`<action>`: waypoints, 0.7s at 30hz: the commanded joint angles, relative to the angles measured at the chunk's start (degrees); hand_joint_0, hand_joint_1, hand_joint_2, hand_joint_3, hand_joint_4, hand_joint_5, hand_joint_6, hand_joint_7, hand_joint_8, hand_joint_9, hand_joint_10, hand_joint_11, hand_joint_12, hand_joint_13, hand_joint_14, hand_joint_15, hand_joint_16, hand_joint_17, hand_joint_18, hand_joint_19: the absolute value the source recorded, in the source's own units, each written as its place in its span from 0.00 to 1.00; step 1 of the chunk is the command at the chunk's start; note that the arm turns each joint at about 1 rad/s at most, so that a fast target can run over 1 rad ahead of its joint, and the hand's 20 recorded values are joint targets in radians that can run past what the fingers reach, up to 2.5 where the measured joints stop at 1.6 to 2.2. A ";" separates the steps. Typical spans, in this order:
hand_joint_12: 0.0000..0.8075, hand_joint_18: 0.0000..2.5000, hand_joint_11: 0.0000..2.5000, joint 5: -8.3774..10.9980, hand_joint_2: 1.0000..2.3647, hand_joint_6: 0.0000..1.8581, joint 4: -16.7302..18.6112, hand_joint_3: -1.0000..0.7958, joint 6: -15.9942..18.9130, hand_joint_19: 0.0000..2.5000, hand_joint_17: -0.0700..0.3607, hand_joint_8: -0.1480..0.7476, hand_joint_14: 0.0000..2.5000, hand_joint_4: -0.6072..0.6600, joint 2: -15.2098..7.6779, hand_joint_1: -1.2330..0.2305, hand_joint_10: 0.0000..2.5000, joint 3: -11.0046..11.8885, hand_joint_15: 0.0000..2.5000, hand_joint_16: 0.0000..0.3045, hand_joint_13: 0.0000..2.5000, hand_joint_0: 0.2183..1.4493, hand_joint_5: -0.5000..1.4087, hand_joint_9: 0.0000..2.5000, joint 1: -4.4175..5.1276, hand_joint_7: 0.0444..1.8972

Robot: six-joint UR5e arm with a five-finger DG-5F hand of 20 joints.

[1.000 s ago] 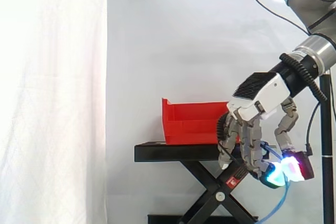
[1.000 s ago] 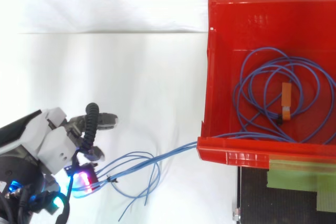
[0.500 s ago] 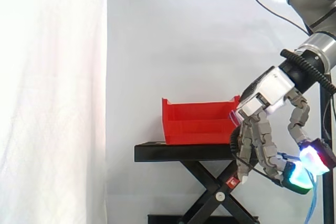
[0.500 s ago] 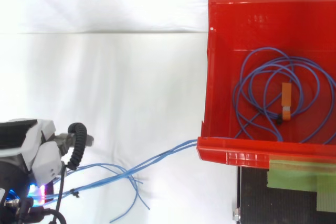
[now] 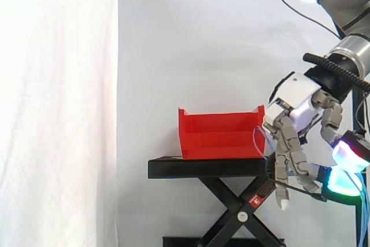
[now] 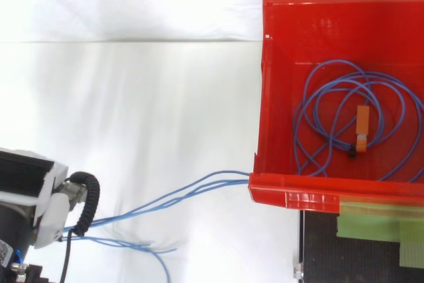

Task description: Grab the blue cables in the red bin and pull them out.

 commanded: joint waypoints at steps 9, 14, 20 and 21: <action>0.42 0.25 0.15 0.44 0.00 0.01 -0.29 0.00 37.99 0.10 0.40 0.46 0.00 0.51 0.04 0.28 0.01 0.01 0.06 0.15 0.26 0.46 0.90 0.45 0.39 0.56; 0.42 0.25 0.14 0.44 0.00 0.01 -2.22 0.00 41.50 0.10 0.40 0.46 0.00 0.50 0.04 0.28 0.01 0.01 0.06 0.15 0.26 0.46 0.90 0.45 0.47 0.56; 0.42 0.25 0.15 0.35 0.00 0.00 -2.75 0.00 43.00 0.10 0.40 0.46 0.00 0.50 0.04 0.28 0.01 -0.08 0.07 0.15 0.27 0.46 0.91 0.46 0.56 0.55; 0.41 0.25 0.16 0.26 0.00 0.00 -2.84 0.00 43.00 0.10 0.40 0.46 0.00 0.50 -0.05 0.28 0.01 0.01 0.07 0.15 0.29 0.46 0.91 0.46 0.47 0.55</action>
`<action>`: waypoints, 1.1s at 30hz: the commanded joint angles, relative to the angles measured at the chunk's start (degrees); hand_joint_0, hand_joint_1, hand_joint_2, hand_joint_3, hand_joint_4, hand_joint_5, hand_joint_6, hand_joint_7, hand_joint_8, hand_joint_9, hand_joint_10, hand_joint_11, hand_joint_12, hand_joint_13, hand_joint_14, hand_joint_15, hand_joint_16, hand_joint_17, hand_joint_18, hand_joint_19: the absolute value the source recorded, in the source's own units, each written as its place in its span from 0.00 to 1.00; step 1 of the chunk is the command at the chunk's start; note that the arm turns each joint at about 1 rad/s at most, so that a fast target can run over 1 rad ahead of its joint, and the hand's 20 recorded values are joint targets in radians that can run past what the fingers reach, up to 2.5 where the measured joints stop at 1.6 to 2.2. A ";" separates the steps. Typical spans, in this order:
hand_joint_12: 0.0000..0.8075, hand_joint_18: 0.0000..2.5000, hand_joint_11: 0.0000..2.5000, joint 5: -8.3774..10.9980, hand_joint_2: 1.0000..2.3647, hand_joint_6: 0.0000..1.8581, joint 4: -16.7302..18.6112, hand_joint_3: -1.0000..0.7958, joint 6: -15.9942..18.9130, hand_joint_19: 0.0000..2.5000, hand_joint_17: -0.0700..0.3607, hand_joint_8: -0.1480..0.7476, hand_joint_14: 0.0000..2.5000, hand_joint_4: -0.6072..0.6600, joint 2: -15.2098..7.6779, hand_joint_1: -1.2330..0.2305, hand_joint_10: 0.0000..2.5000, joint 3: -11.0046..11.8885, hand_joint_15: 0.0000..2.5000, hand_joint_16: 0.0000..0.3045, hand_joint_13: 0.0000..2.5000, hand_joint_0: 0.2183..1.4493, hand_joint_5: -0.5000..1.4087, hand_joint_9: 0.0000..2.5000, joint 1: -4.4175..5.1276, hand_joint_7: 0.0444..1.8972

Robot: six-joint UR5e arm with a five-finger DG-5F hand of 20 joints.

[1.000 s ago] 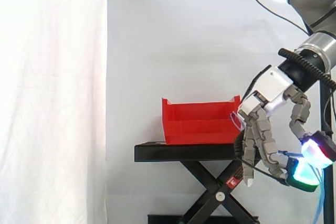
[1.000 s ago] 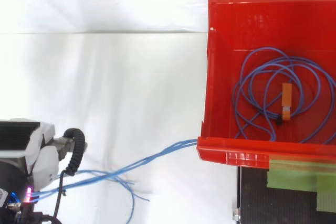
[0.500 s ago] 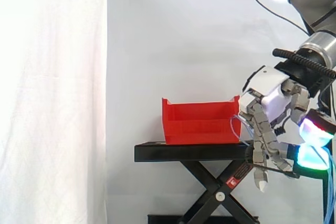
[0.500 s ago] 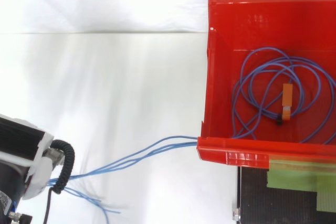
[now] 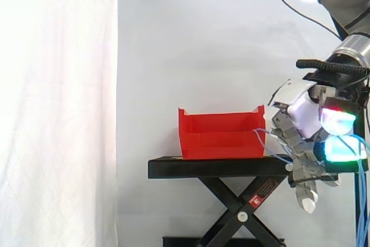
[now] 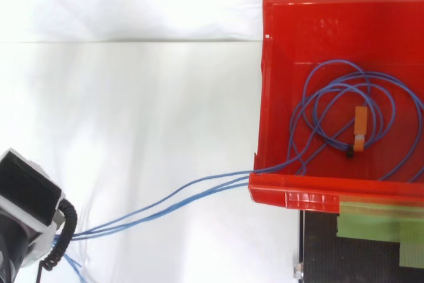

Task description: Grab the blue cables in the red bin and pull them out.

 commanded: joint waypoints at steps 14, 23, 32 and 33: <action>0.39 0.27 0.23 -0.23 0.00 0.01 -2.49 0.00 11.07 0.11 0.40 0.46 0.01 0.51 0.03 0.29 0.01 -0.05 0.22 0.15 0.43 0.46 0.90 0.51 -0.04 0.56; 0.39 0.29 0.23 -0.23 0.00 0.01 -2.49 0.00 10.89 0.13 0.41 0.47 0.01 0.50 -0.05 0.29 0.01 -0.22 0.31 0.15 0.49 0.47 0.90 0.51 -0.04 0.56; 0.36 0.33 0.23 -0.23 0.00 0.01 -2.49 0.00 10.72 0.19 0.41 0.46 0.01 0.51 -0.05 0.29 0.01 -0.22 0.50 0.16 0.59 0.47 0.90 0.51 0.04 0.56; 0.36 0.33 0.23 -0.23 0.00 0.01 -2.49 0.00 10.72 0.20 0.41 0.46 0.01 0.50 -0.05 0.29 0.01 -0.22 0.50 0.16 0.59 0.47 0.90 0.51 -0.04 0.56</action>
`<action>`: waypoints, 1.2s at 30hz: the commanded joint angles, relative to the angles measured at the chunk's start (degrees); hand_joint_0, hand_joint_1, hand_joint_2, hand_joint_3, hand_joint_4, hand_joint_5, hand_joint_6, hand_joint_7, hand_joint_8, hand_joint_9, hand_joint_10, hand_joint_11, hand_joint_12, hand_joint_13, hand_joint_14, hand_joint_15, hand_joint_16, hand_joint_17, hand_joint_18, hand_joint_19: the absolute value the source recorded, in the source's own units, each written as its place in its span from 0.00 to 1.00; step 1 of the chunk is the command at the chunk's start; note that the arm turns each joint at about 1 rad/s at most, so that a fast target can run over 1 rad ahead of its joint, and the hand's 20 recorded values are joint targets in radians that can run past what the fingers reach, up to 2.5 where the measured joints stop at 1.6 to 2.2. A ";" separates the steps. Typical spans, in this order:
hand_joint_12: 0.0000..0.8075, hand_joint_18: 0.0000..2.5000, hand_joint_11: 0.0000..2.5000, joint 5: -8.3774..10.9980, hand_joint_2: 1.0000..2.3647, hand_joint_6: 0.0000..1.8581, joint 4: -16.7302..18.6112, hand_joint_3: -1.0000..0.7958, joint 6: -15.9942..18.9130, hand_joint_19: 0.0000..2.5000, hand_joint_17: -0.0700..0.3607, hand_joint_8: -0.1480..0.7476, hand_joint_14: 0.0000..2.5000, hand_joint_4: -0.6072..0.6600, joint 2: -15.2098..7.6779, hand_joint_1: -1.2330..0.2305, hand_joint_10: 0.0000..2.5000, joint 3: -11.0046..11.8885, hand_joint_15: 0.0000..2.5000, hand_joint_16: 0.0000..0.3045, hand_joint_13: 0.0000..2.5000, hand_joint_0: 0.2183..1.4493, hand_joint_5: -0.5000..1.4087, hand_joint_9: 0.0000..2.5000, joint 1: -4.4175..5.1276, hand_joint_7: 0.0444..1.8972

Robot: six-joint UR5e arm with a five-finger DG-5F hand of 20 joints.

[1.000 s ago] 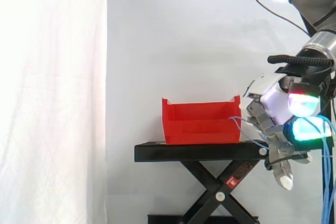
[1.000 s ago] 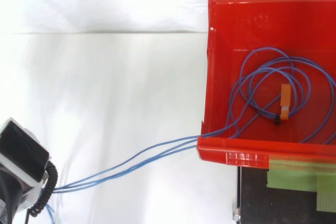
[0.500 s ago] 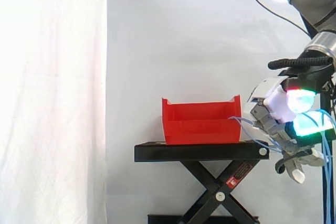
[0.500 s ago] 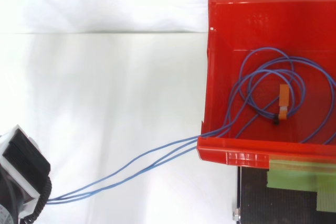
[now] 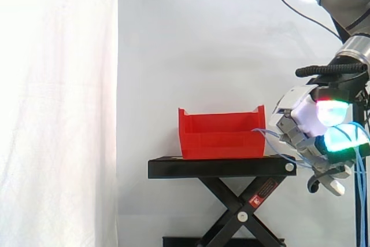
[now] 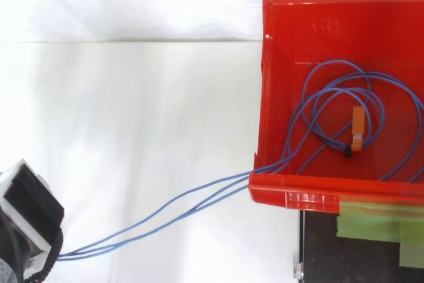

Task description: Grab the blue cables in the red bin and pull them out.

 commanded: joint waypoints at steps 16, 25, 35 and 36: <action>0.31 0.42 0.23 -0.02 0.00 0.01 0.01 0.00 -0.27 0.31 0.42 0.47 0.01 0.51 0.00 0.29 0.01 -0.18 0.70 0.16 0.67 0.48 0.90 0.52 -0.02 0.56; 0.31 0.49 0.25 -0.02 0.00 0.01 0.10 0.00 -1.77 0.44 0.39 0.47 0.14 0.53 0.09 0.29 0.01 -0.27 0.73 0.14 0.68 0.48 0.90 0.55 0.16 0.56; 0.31 0.54 0.27 -0.20 0.00 0.00 1.51 0.00 -6.43 0.55 0.36 0.47 0.41 0.53 0.09 0.28 0.01 -0.18 0.65 0.13 0.64 0.49 0.90 0.57 0.95 0.56; 0.31 0.54 0.27 -0.20 0.00 0.00 1.95 0.00 -7.22 0.56 0.36 0.47 0.44 0.53 0.09 0.28 0.01 0.00 0.64 0.13 0.63 0.49 0.90 0.57 1.03 0.56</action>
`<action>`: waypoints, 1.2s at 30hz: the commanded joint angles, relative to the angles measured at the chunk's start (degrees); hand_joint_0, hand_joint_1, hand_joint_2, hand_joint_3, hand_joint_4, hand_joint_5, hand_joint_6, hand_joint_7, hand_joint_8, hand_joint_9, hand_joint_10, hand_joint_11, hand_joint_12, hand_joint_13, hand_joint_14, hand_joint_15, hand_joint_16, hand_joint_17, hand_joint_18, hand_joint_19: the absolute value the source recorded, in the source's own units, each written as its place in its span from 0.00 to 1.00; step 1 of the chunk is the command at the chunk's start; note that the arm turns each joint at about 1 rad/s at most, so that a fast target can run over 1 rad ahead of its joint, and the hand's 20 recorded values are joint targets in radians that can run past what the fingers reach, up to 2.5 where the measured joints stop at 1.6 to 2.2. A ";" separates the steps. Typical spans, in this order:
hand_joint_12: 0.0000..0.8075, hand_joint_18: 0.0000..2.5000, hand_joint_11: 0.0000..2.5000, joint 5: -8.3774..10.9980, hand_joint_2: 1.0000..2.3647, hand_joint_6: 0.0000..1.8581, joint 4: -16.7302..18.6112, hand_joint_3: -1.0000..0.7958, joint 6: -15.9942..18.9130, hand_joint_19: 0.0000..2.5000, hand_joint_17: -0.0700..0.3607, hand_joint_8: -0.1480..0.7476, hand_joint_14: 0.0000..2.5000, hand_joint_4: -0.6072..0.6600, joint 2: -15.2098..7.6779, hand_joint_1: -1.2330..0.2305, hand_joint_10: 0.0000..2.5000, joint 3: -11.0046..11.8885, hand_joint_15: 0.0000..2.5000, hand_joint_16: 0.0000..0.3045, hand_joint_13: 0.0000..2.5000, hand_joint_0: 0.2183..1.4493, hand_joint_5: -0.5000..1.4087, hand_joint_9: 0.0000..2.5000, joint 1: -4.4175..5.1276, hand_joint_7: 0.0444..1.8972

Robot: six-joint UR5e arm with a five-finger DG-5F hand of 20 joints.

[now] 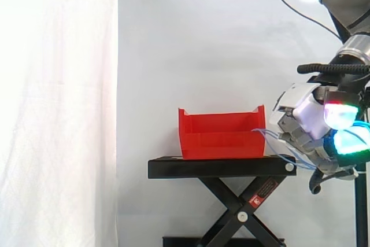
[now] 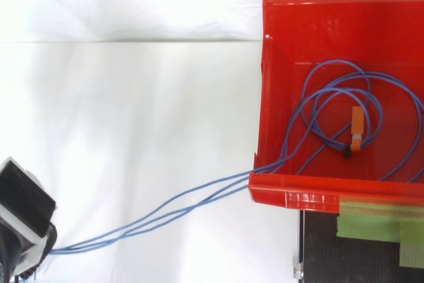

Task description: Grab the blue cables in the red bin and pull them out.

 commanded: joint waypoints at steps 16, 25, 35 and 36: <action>0.31 0.55 0.29 0.03 0.00 0.04 7.02 0.00 -8.85 0.58 0.36 0.47 0.54 0.53 0.02 0.25 0.01 4.04 0.61 0.12 0.62 0.48 0.88 0.58 1.83 0.54; 0.30 0.56 0.64 0.03 0.00 0.06 6.84 0.00 -8.58 0.58 0.35 0.37 0.64 0.51 0.02 0.26 0.01 5.97 0.58 0.12 0.60 0.50 0.87 0.69 2.54 0.54; 0.31 0.55 0.69 0.03 0.00 0.08 6.14 0.00 -8.50 0.58 0.35 0.37 0.62 0.51 0.02 0.24 0.01 6.06 0.59 0.12 0.60 0.49 0.85 0.67 3.06 0.52; 0.31 0.55 0.69 -0.05 0.00 0.08 5.88 0.00 -8.50 0.58 0.35 0.37 0.62 0.52 0.02 0.24 0.01 6.06 0.59 0.12 0.59 0.49 0.85 0.67 3.06 0.52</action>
